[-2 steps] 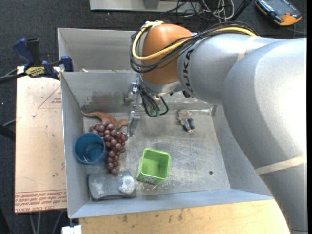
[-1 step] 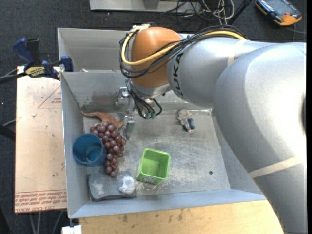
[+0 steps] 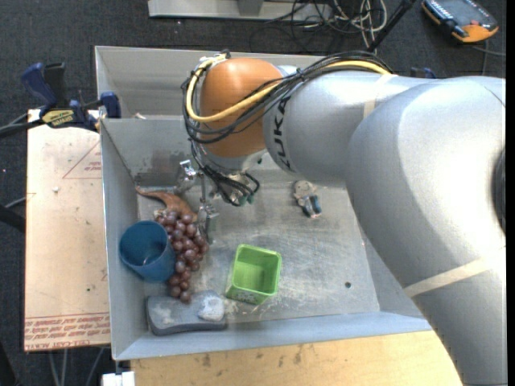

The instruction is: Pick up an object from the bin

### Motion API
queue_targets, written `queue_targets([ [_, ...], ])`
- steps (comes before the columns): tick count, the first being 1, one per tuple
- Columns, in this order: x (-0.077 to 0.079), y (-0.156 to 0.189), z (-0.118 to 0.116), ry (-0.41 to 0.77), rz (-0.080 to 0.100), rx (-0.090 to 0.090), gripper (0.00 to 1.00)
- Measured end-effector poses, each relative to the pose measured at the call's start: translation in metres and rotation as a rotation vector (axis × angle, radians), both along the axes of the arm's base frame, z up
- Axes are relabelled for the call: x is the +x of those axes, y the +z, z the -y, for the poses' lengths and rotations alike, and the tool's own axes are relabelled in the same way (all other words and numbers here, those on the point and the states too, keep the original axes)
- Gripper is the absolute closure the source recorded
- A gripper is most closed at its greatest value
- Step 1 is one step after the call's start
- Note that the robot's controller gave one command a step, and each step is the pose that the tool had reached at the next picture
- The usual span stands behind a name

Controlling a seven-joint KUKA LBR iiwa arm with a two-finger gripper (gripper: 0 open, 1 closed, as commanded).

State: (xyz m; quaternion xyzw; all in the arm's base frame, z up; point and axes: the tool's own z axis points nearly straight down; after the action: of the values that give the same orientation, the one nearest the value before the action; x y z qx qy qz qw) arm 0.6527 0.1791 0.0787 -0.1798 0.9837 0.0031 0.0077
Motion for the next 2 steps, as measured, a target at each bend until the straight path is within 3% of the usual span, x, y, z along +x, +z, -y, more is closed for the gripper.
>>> queue_targets([
  [1,0.003,-0.003,0.011,0.006,-0.003,-0.001,0.00],
  [2,-0.011,-0.003,0.005,-0.149,0.002,-0.002,0.00],
])
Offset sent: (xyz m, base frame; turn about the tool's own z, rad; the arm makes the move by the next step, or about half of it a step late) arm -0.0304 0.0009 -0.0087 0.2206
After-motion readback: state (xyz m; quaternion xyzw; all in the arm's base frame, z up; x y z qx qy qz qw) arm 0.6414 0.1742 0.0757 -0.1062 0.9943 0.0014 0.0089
